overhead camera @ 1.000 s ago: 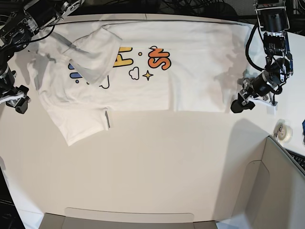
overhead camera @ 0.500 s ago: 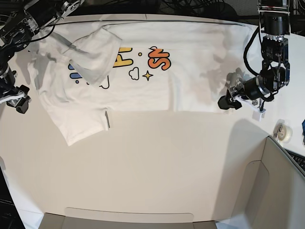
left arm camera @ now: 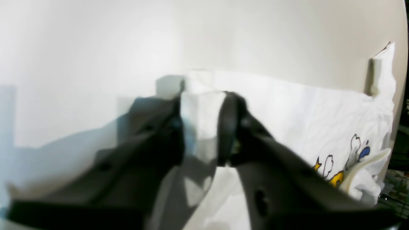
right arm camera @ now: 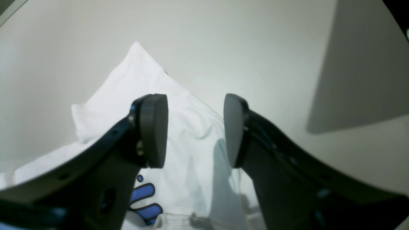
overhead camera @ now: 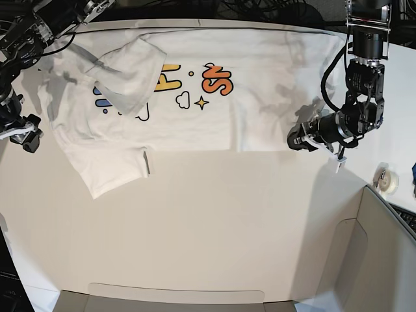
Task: Layout the t-shirt on the table in an organized manner, then fold the t-shirt properly
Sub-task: 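Move the left gripper to the hem corner and grasp it, then grasp the other hem corner with the right gripper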
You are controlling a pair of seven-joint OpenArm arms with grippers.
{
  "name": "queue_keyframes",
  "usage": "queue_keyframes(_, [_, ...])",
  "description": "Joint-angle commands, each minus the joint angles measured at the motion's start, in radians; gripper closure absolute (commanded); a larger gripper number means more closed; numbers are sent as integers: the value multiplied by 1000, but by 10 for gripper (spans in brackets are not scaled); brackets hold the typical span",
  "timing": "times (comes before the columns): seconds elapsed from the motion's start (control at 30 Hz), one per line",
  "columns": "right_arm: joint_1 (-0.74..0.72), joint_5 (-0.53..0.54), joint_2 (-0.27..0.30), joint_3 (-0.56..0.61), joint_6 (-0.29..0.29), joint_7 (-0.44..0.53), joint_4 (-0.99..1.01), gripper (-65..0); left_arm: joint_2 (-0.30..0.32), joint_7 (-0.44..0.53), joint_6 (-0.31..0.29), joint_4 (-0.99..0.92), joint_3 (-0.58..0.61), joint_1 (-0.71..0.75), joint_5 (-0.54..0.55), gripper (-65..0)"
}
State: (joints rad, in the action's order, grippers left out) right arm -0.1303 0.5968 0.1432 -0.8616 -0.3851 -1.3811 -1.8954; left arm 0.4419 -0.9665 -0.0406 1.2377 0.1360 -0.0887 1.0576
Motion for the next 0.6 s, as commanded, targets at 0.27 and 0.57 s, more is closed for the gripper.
queue_keyframes(0.27, [-18,7,14,0,-4,16,-16,-287,24,-52,34,-14,15,19,-63,-30])
queue_keyframes(0.57, [-185,12,108,6,-4,16,302,-382,42,-29,34,-14,15,19,-63,-28])
